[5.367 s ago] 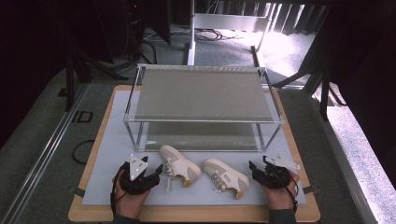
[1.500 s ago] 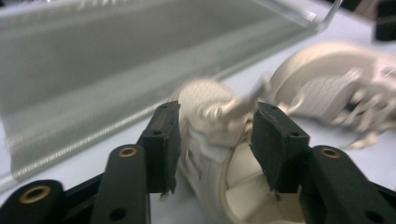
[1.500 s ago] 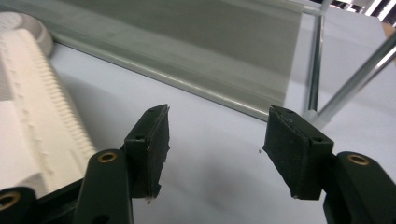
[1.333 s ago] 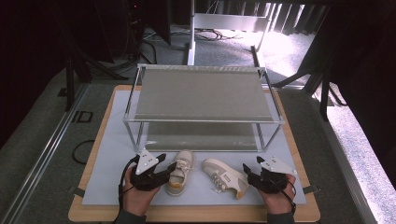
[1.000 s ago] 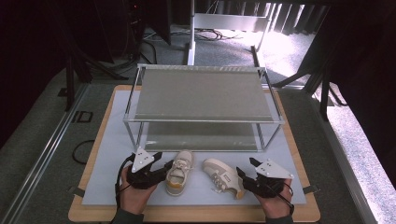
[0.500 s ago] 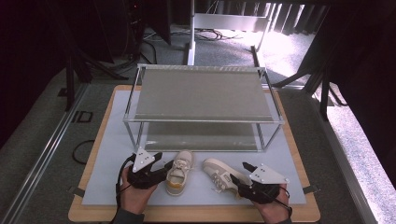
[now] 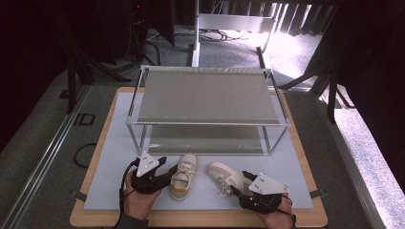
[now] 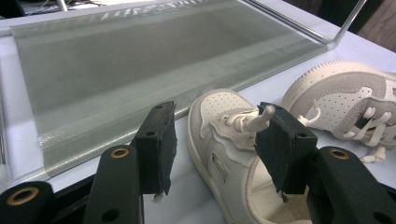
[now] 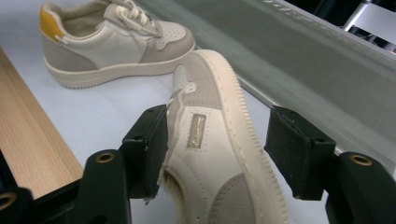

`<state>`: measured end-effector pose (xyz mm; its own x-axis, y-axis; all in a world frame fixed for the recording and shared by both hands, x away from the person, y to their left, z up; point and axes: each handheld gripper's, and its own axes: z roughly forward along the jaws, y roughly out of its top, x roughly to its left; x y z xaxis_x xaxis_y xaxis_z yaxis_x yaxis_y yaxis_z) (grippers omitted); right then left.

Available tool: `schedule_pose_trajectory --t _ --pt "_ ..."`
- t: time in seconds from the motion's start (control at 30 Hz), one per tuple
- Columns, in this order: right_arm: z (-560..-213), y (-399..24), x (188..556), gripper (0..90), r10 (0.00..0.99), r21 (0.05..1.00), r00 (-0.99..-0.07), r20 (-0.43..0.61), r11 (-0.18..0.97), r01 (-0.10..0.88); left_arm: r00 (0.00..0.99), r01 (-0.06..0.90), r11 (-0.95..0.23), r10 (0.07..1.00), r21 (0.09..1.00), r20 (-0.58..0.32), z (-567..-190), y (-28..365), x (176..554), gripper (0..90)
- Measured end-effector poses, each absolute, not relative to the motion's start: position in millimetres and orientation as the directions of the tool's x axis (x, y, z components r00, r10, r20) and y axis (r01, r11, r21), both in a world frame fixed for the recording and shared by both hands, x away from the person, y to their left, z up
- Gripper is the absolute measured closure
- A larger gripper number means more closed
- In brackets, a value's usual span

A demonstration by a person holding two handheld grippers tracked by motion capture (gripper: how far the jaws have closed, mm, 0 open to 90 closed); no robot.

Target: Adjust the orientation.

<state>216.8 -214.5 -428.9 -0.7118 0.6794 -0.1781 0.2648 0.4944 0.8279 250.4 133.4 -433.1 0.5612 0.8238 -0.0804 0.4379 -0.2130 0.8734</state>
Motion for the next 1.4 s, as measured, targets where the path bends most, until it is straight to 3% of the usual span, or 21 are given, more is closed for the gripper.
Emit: schedule_pose_trajectory --t 0.47,0.7,0.93,1.17,1.23,1.27,1.4 --pt "-442.3 -204.2 217.0 25.1 0.624 0.779 -0.747 -0.229 0.578 0.244 0.568 0.444 -0.221 0.819 0.869 -0.082 -435.0 130.7 250.8 47.4" --pt "-442.9 -203.6 220.1 24.7 0.624 0.763 -0.737 -0.260 0.601 0.240 0.571 0.444 -0.221 0.816 0.868 -0.084 -435.6 129.5 251.0 47.4" --pt "-441.2 -207.7 229.9 31.6 0.646 0.758 -0.715 -0.268 0.599 0.258 0.569 0.444 -0.221 0.818 0.868 -0.083 -435.8 129.9 251.2 47.4" --pt "-439.8 -227.5 256.2 37.8 0.670 0.792 -0.730 -0.133 0.514 0.328 0.570 0.448 -0.221 0.817 0.866 -0.086 -436.5 128.4 251.3 47.4" --pt "-439.1 -231.1 261.1 40.8 0.674 0.799 -0.730 -0.115 0.500 0.335 0.570 0.449 -0.221 0.817 0.866 -0.087 -436.9 128.4 251.7 47.4" --pt "-438.7 -232.5 263.3 46.6 0.678 0.801 -0.728 -0.106 0.492 0.341 0.571 0.450 -0.222 0.817 0.865 -0.087 -437.1 128.3 252.0 47.5" --pt "-440.5 -234.5 270.4 49.3 0.696 0.778 -0.705 -0.136 0.516 0.359 0.571 0.450 -0.219 0.816 0.866 -0.090 -437.8 128.0 251.9 47.4"
